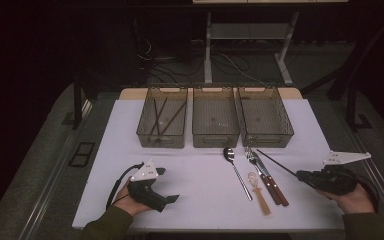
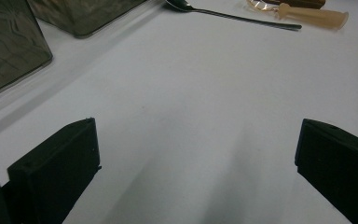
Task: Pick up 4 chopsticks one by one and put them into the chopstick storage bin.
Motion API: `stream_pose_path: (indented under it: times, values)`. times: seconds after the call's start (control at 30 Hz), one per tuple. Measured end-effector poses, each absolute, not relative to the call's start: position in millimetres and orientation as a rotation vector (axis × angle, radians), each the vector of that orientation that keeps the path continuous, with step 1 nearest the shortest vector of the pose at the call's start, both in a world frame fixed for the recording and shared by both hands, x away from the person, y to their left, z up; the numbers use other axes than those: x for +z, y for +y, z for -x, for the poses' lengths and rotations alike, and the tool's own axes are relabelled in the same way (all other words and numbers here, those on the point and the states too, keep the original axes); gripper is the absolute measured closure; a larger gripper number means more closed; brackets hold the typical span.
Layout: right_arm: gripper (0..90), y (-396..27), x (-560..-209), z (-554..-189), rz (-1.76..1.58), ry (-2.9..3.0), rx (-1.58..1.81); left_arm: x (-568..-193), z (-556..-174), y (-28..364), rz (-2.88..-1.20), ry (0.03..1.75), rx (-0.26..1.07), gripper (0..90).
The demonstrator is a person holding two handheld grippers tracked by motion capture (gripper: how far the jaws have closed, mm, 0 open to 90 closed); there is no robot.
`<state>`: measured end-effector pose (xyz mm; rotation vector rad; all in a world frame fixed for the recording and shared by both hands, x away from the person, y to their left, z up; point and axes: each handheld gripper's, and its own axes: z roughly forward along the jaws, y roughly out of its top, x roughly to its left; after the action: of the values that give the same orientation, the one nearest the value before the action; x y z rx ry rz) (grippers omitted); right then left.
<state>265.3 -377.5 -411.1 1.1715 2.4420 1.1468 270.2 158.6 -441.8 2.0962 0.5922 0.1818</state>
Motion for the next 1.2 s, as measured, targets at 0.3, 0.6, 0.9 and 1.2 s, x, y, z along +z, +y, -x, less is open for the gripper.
stream_pose_path:
  times: [0.3,0.6,0.9,1.2]
  values:
    - [85.9,-364,-402,-271,-1.116,2.452,1.223,-442,-270,159,-2.095,0.595,0.182,0.0]
    - [86.0,-345,-393,-282,-1.067,2.468,1.264,-442,-270,159,-2.094,0.595,0.182,0.0]
    - [86.0,-326,-380,-296,-1.031,2.455,1.319,-442,-271,159,-2.094,0.596,0.181,0.0]
    - [85.9,-301,-369,-313,-1.005,2.436,1.338,-442,-271,159,-2.093,0.597,0.180,0.0]
